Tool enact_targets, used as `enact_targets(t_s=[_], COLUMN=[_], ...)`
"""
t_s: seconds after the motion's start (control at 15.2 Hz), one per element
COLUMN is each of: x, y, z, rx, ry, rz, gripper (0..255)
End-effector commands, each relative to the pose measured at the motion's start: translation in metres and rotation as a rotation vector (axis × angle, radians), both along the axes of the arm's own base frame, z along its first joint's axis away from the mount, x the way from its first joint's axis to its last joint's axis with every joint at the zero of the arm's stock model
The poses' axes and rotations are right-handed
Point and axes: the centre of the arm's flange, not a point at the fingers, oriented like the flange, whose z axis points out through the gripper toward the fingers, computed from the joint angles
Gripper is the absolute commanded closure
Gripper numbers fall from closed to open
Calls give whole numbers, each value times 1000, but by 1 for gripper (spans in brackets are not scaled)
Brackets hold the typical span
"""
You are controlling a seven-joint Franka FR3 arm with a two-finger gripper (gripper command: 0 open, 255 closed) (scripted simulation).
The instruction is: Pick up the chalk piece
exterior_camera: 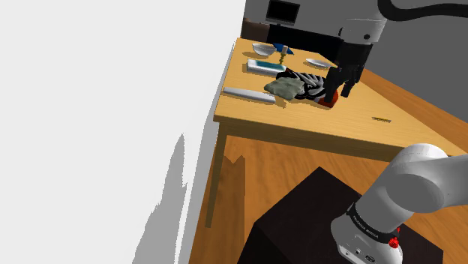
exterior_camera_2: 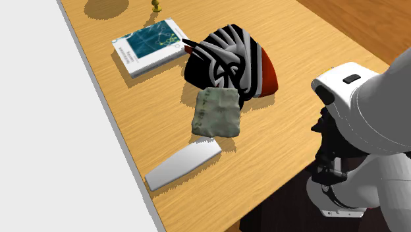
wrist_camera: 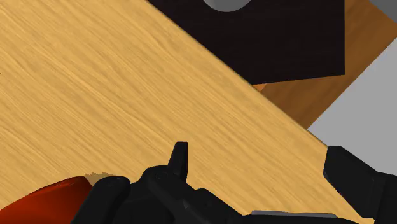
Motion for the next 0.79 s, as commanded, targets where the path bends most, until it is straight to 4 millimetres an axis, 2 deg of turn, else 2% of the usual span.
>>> enact_targets(t_s=[0.0, 0.2, 0.4, 0.73], x=[0, 33, 64, 111], y=[0, -45, -93, -176], z=[0, 13, 17, 6], rx=[0, 169, 338, 619], ry=[0, 4, 9, 16], rz=[0, -43, -85, -157], gripper=[0, 0, 0, 0])
